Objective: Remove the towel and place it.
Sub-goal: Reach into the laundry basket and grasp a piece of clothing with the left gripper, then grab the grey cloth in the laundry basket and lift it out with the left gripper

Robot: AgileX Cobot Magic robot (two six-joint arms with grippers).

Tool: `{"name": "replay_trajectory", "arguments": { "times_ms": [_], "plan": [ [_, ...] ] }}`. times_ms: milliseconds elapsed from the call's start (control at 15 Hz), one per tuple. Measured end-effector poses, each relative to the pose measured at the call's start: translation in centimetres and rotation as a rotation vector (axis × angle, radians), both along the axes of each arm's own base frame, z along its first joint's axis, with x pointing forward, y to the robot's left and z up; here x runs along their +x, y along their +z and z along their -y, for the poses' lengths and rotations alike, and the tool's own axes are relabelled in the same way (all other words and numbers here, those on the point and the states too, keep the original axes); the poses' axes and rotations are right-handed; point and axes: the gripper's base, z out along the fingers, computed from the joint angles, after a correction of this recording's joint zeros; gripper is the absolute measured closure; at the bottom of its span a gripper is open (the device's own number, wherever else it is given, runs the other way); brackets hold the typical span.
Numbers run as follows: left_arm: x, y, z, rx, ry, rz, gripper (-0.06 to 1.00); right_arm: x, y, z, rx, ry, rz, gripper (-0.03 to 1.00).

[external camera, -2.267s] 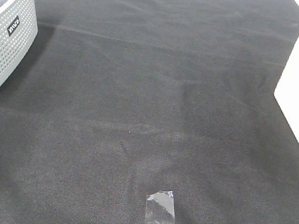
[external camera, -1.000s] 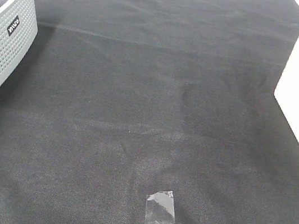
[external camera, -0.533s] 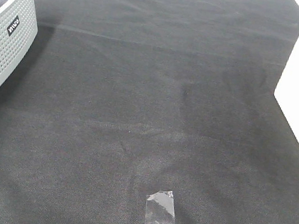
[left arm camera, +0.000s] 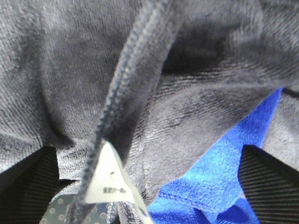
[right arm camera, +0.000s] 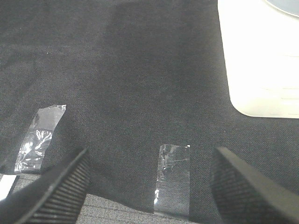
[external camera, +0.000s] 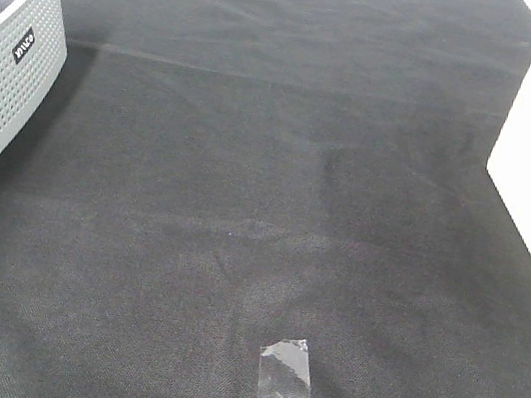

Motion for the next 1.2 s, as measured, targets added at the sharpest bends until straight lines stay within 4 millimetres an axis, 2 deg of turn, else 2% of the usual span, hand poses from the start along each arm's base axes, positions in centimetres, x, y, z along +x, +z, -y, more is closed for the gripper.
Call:
{"name": "replay_trajectory", "arguments": {
  "times_ms": [200, 533, 733, 1067, 1133, 1200],
  "plan": [
    [0.01, -0.03, 0.08, -0.011, 0.002, 0.002, 0.03, 0.00, 0.00, 0.00, 0.000, 0.000, 0.000, 0.25],
    [0.00, 0.01, -0.01, -0.001, 0.007, 0.003, 0.31, 0.00, 0.00, 0.00, 0.000, 0.000, 0.000, 0.25],
    [0.37, 0.27, -0.26, 0.016, 0.039, 0.064, 0.50, 0.00, 0.00, 0.00, 0.000, 0.000, 0.000, 0.25],
    [0.61, 0.38, -0.22, -0.013, 0.090, 0.116, 0.53, 0.00, 0.00, 0.00, 0.000, 0.000, 0.000, 0.25],
    [0.61, 0.40, -0.27, -0.007, 0.088, 0.116, 0.60, 0.00, 0.00, 0.00, 0.000, 0.000, 0.000, 0.25],
    [0.61, 0.40, -0.27, -0.007, 0.088, 0.116, 0.60, 0.00, 0.00, 0.00, 0.000, 0.000, 0.000, 0.25]
  ]
}}
